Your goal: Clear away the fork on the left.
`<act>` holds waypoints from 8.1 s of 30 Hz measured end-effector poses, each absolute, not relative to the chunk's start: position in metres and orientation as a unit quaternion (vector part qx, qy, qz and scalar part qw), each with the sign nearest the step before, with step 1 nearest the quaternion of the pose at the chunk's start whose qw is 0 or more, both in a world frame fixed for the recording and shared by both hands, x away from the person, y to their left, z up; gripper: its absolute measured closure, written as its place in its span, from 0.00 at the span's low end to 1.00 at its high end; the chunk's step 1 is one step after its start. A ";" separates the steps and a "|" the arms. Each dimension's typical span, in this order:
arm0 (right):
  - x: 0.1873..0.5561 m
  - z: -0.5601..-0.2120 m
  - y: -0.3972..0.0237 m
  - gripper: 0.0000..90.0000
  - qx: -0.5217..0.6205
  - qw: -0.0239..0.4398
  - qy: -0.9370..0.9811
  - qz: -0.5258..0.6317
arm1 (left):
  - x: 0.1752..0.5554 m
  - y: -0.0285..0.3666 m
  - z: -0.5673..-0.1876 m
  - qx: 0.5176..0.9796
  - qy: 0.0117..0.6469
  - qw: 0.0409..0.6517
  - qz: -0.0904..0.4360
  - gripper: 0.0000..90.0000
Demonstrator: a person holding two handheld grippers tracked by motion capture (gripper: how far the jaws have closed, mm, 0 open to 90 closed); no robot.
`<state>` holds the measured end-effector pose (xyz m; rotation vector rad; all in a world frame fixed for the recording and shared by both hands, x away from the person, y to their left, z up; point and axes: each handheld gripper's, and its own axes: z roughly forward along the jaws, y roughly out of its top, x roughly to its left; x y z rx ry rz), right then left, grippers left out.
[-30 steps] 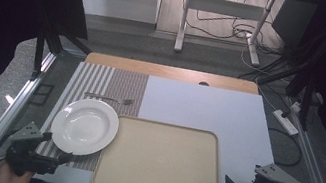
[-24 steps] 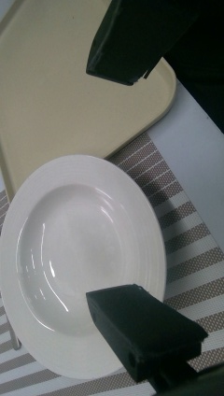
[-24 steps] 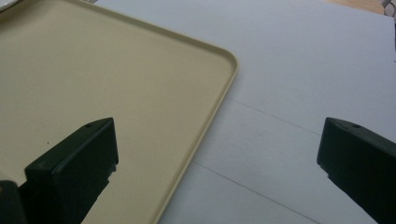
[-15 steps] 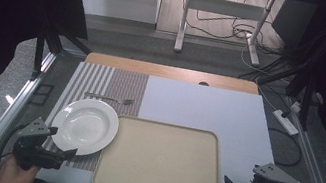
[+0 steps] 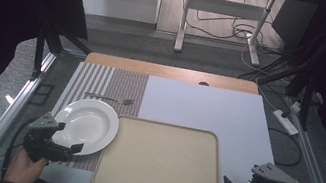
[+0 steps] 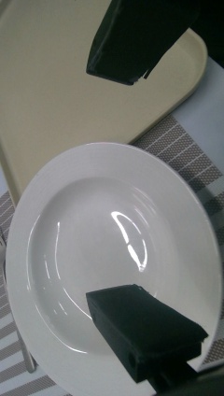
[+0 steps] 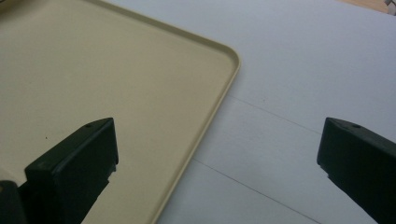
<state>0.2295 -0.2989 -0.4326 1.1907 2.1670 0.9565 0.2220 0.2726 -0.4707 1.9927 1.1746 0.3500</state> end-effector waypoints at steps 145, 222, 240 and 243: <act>0.231 -0.435 -0.293 0.00 0.423 0.241 0.810 0.326 | 0.485 0.249 -0.523 0.865 0.459 0.196 0.054 0.00; 0.230 -0.435 -0.292 0.00 0.418 0.246 0.812 0.325 | 0.348 0.288 -0.461 0.823 0.487 0.285 0.057 0.94; 0.229 -0.434 -0.292 0.00 0.415 0.247 0.813 0.325 | 0.289 0.254 -0.455 0.830 0.467 0.300 0.058 0.94; 0.229 -0.434 -0.292 0.00 0.414 0.247 0.814 0.325 | 0.284 0.244 -0.455 0.835 0.462 0.293 0.062 0.94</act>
